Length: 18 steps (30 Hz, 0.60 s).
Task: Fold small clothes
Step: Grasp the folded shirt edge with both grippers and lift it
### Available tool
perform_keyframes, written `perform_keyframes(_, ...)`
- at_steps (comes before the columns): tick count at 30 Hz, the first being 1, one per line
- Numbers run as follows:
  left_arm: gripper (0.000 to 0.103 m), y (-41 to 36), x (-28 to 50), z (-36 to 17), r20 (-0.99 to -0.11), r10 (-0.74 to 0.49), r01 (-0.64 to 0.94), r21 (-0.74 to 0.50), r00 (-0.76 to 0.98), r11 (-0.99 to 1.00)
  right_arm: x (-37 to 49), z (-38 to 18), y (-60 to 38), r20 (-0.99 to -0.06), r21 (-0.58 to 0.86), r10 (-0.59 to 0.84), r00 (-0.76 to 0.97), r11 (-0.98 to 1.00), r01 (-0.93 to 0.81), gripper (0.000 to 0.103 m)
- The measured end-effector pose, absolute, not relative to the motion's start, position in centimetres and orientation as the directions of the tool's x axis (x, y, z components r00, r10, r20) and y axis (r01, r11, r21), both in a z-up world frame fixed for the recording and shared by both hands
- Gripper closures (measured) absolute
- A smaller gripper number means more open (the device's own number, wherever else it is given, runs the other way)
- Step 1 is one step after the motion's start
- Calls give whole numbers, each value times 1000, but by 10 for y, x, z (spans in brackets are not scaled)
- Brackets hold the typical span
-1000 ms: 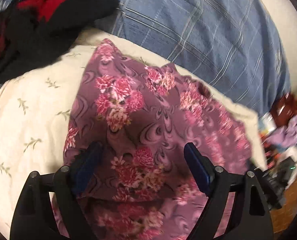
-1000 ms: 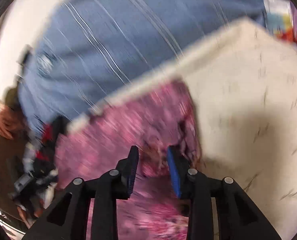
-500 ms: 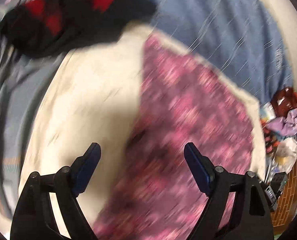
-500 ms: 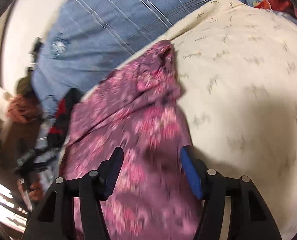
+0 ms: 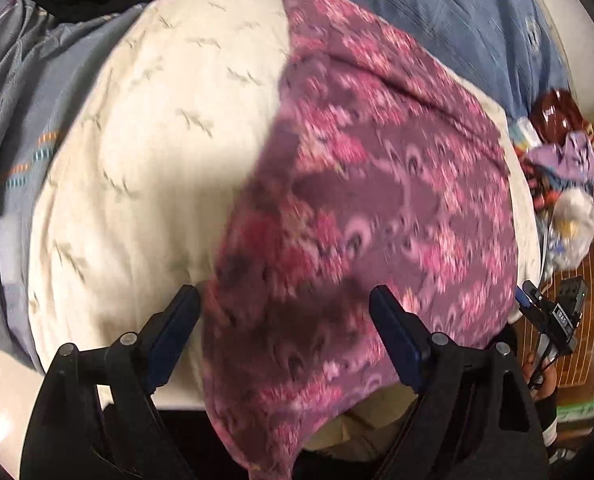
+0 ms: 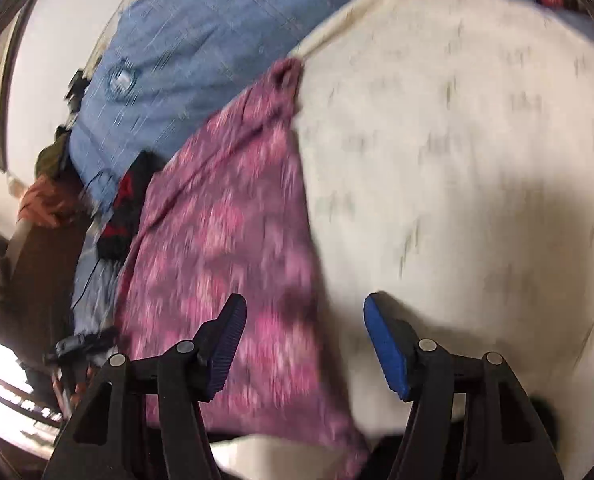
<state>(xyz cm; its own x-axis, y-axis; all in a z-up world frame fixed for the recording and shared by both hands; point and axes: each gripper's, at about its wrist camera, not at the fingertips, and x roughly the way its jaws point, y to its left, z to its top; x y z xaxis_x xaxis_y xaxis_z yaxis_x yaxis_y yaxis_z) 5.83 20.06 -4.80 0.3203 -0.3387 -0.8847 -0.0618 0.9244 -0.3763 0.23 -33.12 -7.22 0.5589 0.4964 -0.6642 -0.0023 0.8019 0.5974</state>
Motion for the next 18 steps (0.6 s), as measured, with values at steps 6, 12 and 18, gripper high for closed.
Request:
perform_keyframes(6,16,185,31,-55,-895,-349,-1,-363,277,932,-23,-93,-309,-707,616,600,374,782,-90,39)
perform_keyframes(12,96,180,22,-56,-895,-366,-23,-384,256,923,-27,-92,-298,-779,487,501,377,862,-140,97)
perform_keyframes(18,96,198,12,-69,-902,-360,-95,-390,236,916,-38,-66,-331,-707,537,514,487,837,-104,97)
